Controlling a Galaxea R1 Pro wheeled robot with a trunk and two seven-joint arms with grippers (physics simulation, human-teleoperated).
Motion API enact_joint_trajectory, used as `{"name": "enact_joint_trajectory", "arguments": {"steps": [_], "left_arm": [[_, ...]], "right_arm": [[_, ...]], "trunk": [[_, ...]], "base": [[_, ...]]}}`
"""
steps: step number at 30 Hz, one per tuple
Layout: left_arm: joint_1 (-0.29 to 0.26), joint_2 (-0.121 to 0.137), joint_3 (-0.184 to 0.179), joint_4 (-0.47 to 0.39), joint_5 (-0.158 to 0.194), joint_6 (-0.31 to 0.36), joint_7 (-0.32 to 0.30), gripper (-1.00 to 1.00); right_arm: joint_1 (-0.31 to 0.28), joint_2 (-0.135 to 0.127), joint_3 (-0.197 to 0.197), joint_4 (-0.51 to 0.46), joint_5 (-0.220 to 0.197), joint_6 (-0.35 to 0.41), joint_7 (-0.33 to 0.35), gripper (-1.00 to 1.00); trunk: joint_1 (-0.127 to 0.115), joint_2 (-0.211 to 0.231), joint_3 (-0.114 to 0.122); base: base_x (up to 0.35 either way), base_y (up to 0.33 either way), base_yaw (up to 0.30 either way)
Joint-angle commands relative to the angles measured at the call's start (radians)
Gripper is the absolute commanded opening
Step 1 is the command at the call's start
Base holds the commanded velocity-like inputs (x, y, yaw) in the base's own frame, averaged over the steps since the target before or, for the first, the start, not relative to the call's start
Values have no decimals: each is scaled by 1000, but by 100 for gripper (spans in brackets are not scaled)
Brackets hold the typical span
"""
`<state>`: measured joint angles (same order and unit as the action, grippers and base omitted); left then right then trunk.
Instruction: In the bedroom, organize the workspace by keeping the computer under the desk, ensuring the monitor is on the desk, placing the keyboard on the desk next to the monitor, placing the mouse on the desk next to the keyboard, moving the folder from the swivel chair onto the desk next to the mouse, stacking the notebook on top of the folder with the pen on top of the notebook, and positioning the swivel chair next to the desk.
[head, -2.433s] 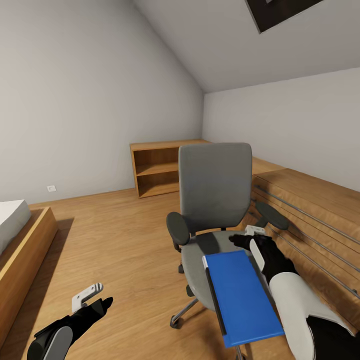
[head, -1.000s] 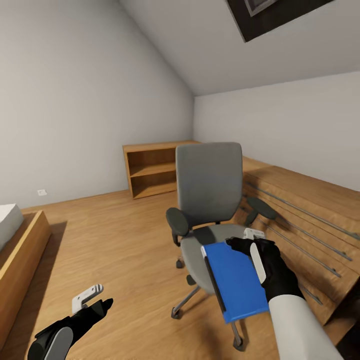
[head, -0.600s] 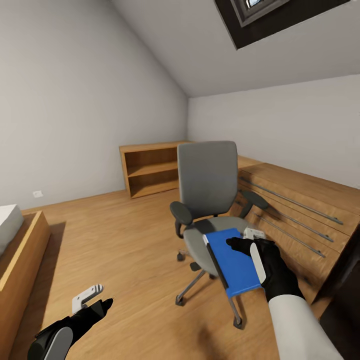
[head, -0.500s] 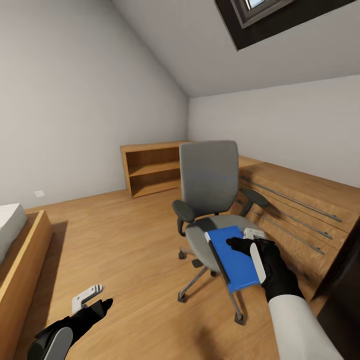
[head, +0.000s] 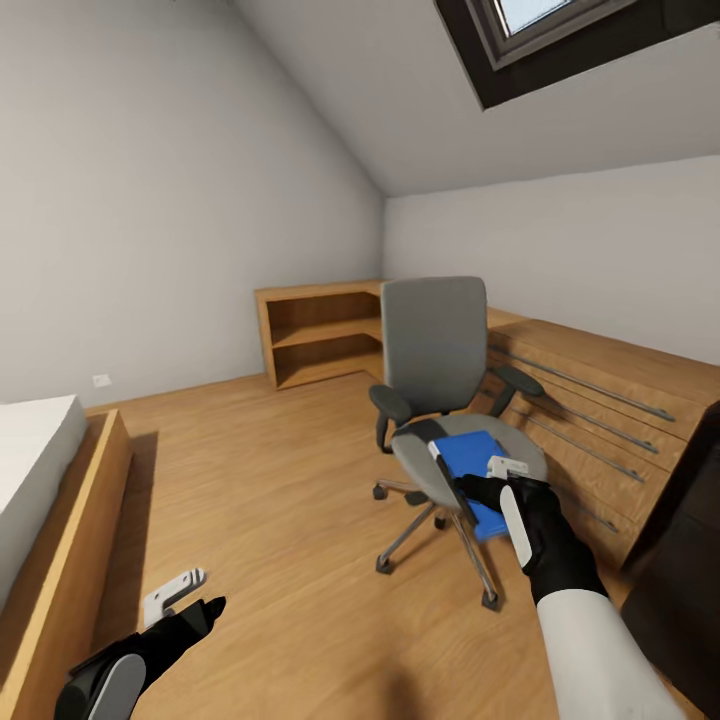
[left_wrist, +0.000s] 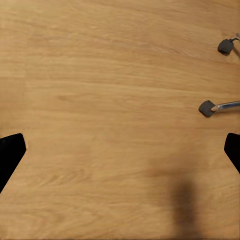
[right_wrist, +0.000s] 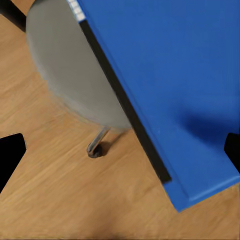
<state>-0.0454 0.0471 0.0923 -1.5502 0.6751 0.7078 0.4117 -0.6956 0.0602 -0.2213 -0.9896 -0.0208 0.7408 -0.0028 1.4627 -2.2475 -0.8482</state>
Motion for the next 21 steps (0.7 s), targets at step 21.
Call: {"name": "enact_joint_trajectory", "arguments": {"steps": [21], "left_arm": [[-1, -1, 0, -1, 11, 2, 9, 100]], "right_arm": [[-1, 1, -3, -3, -2, 3, 0, 100]], "trunk": [[-1, -1, 17]], "base": [[-139, 108, -142]]}}
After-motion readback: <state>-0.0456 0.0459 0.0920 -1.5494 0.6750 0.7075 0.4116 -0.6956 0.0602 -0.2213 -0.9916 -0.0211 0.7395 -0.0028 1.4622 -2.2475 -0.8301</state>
